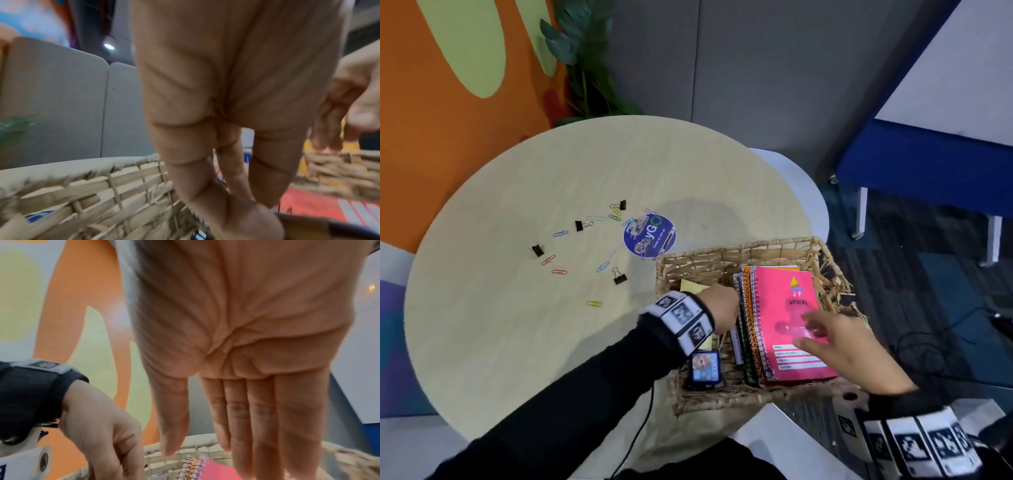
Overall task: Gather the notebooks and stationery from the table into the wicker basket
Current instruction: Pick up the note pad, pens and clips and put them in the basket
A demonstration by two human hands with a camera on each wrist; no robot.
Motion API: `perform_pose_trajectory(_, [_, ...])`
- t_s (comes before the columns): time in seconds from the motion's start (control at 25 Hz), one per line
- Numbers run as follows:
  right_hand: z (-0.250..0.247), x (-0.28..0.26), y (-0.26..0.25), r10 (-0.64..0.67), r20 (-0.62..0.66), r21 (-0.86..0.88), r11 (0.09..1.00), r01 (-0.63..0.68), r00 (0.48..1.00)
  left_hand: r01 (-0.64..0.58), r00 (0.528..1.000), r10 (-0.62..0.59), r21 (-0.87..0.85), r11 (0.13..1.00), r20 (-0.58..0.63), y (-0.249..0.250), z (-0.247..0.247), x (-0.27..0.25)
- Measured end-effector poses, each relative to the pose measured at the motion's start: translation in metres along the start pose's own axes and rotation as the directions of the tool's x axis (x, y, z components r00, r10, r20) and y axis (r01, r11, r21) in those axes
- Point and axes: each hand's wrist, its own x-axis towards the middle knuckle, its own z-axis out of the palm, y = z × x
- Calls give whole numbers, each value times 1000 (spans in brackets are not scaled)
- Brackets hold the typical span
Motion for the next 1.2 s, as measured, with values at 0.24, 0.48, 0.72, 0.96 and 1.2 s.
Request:
perform_pose_trajectory(0.24, [6, -41, 49, 108, -167, 117, 989, -89, 980, 122, 986, -141, 195, 973, 87, -15, 19, 53])
perform_pose_trajectory(0.48, [-6, -58, 54, 243, -76, 268, 939, -215, 967, 147, 975, -196, 359, 921, 101, 9, 1, 7])
perform_pose_trajectory(0.72, [-20, -40, 20, 159, -73, 341, 932, -125, 985, -15, 980, 21, 34, 999, -197, -7, -35, -10])
perform_pose_trajectory(0.96, [-27, 18, -141, -270, -130, 424, 855, 300, 954, -26, 543, -366, -451, 892, -756, -183, -59, -59])
perform_pose_trajectory(1.2, [93, 121, -278, -226, 71, 322, 927, 193, 971, 197, 498, -496, -463, 864, -712, -340, -61, -59])
